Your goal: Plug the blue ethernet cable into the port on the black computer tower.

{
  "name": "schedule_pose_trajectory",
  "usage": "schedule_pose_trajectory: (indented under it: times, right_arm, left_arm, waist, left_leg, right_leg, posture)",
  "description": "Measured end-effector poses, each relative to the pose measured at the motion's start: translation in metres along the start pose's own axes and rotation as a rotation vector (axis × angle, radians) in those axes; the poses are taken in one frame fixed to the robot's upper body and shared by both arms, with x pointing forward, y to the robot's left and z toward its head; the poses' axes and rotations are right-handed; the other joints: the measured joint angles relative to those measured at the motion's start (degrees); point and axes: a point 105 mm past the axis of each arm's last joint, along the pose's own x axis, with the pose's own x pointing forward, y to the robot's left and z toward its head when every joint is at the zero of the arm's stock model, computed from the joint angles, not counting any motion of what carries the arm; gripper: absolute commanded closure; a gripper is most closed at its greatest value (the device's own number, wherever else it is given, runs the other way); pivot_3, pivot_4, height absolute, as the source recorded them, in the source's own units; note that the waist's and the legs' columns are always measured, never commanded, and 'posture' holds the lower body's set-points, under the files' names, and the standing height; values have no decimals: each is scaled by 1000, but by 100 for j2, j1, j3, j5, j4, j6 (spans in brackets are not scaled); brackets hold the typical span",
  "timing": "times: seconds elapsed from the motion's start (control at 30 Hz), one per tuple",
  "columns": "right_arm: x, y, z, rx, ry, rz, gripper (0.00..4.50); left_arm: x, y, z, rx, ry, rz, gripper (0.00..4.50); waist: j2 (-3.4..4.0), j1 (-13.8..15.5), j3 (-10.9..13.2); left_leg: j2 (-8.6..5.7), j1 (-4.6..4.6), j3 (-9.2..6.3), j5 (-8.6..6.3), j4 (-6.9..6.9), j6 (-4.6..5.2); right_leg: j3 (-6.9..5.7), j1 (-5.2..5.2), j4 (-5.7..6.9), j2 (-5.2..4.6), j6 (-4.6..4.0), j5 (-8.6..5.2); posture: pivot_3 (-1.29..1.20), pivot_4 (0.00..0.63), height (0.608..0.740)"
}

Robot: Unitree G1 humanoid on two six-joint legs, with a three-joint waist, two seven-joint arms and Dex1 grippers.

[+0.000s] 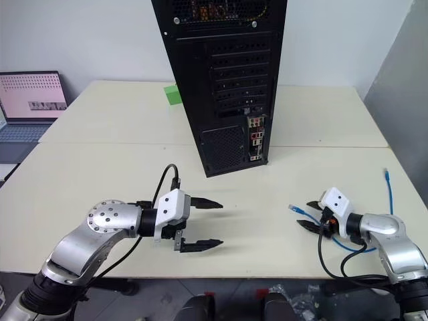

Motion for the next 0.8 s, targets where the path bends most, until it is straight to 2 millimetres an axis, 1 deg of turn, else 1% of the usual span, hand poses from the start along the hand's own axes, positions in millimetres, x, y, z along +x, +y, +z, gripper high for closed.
schedule_pose_trajectory:
  times: [0.13, 0.2, 0.23, 0.27, 0.3, 0.37, 0.4, 0.5, 0.57, 0.63, 0.7, 0.8]
  right_arm:
    - [1, -2, 1, 6, 0, 4, 2823]
    - [1, -2, 1, 7, 1, 9, 3301]
    - [1, -2, 1, 6, 1, 11, 3621]
    - [2, -2, 2, 6, 0, 12, 3693]
    - [2, -2, 2, 4, 1, 17, 4035]
    - [4, 2, 5, -6, 3, 39, 4372]
    - [5, 3, 7, -11, 5, 48, 4443]
    - [12, 10, 14, -25, 2, 83, 4446]
    - [22, 20, 27, -35, -27, 128, 4450]
    - [34, 35, 48, -83, -68, 198, 4464]
    - [40, 45, 67, -132, -104, 241, 4464]
    - [46, 54, 79, -159, -119, 279, 4465]
  left_arm:
    - [0, 2, -2, -7, 2, 3, 0]
    - [0, 2, -3, -4, 0, -1, 0]
    - [0, 3, -3, -6, -2, 1, 0]
    - [0, 3, -4, -7, -3, 1, 0]
    - [1, 3, -4, -14, -9, 3, 0]
    - [3, 5, -7, -33, -13, 8, 0]
    - [4, 6, -6, -38, -20, 10, 0]
    - [9, 10, -5, -33, -24, 5, 0]
    - [14, 15, -4, -28, -19, 4, 0]
    - [20, 19, -7, -21, -1, -8, 0]
    - [25, 21, -8, -24, 1, -15, 0]
    - [31, 24, -10, -25, 3, -25, 0]
  waist:
    - [0, -2, 0]
    - [0, -1, 0]
    - [0, -1, 0]
    - [0, -1, 0]
    - [0, -1, 0]
    - [0, -8, 0]
    - [0, -10, 0]
    - [0, -14, 0]
    - [1, -19, 0]
    - [1, -20, 0]
    - [1, -9, 0]
    - [0, 3, 0]
  left_leg:
    - [0, 0, 0, 0, 0, 0]
    - [0, 0, 0, 0, 1, 0]
    - [0, 0, 0, 0, 1, 0]
    - [0, 0, 0, 0, 1, 0]
    - [0, 0, 0, 0, 1, 0]
    - [1, 0, -1, 0, 1, 0]
    - [1, 0, -1, 0, 1, 0]
    - [1, 0, -1, 0, 1, 0]
    - [1, -2, -2, 0, 1, 0]
    - [1, -4, -2, 0, 1, 0]
    - [0, -5, -4, 0, 1, -1]
    - [0, -8, -7, 0, 1, -1]
  right_leg:
    - [0, 0, 1, 0, 0, 0]
    - [0, 0, 1, 0, 0, 0]
    - [0, 0, 1, 0, 0, 0]
    - [0, 0, 1, 0, 0, 0]
    - [0, 0, 1, 0, 0, 0]
    - [0, -1, 2, 1, 0, 0]
    - [-1, -2, 2, 2, 0, 0]
    - [0, -3, 2, 2, 0, 0]
    - [-1, -5, 4, 4, 0, 0]
    - [-1, -7, 4, 4, 0, 0]
    - [-3, -6, 3, 4, 0, 0]
    - [-6, -7, 2, 3, 0, 0]
  posture:
    - [0, 150, 740]
    - [0, 150, 740]
    - [0, 150, 740]
    - [0, 150, 740]
    - [0, 150, 740]
    - [0, 150, 740]
    - [0, 150, 740]
    - [0, 150, 740]
    - [0, 150, 740]
    - [0, 150, 740]
    - [0, 150, 740]
    - [0, 150, 740]
